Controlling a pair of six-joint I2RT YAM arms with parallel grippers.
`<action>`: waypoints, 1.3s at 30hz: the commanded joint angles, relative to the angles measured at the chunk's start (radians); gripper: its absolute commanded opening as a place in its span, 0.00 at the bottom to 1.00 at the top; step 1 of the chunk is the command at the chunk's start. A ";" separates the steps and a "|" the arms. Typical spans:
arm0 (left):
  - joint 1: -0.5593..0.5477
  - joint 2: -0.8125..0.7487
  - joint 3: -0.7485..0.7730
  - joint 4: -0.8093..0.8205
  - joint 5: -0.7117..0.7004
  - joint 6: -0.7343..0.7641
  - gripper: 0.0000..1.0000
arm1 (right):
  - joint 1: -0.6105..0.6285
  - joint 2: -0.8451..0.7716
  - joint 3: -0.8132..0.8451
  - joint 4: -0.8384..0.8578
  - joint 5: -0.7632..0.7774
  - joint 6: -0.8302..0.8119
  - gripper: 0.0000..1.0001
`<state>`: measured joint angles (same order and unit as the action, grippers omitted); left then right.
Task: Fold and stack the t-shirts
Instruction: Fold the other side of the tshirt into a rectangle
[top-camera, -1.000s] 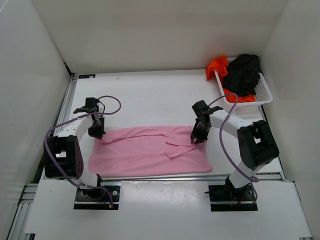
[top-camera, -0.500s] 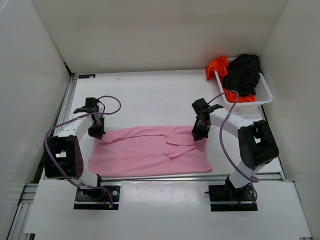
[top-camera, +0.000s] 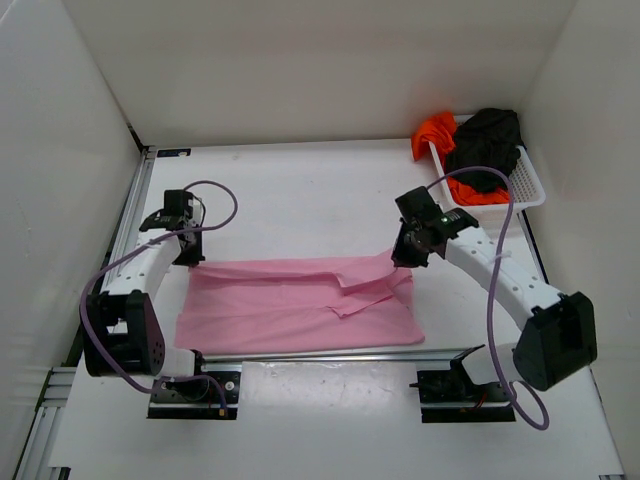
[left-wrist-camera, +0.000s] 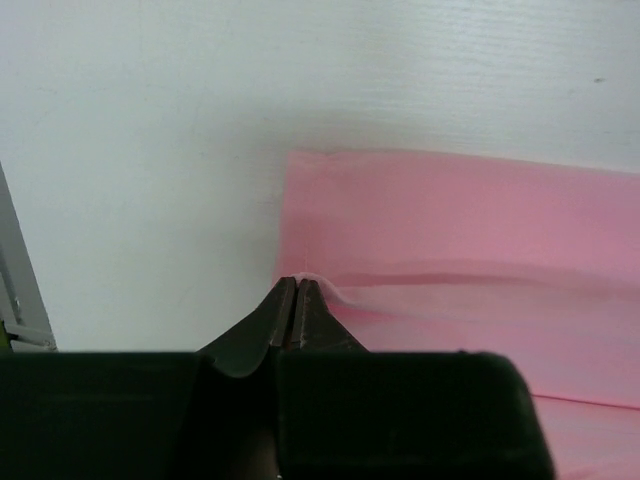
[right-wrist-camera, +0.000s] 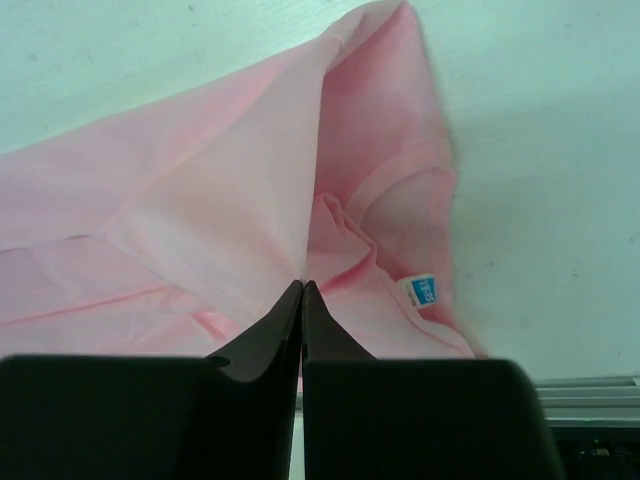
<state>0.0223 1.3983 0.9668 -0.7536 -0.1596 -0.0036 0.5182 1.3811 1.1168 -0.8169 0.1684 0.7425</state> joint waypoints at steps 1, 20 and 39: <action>-0.005 -0.036 -0.034 0.026 -0.073 0.004 0.10 | -0.001 -0.079 -0.066 -0.053 -0.038 0.018 0.00; -0.073 -0.076 -0.175 0.036 -0.098 0.004 0.10 | -0.001 -0.109 -0.221 0.019 -0.158 0.066 0.00; -0.073 -0.067 -0.186 0.036 -0.204 0.004 0.72 | -0.001 -0.090 -0.242 0.021 -0.148 0.057 0.00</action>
<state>-0.0486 1.3914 0.7914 -0.7261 -0.3134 0.0006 0.5182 1.2846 0.8829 -0.8047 0.0196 0.8040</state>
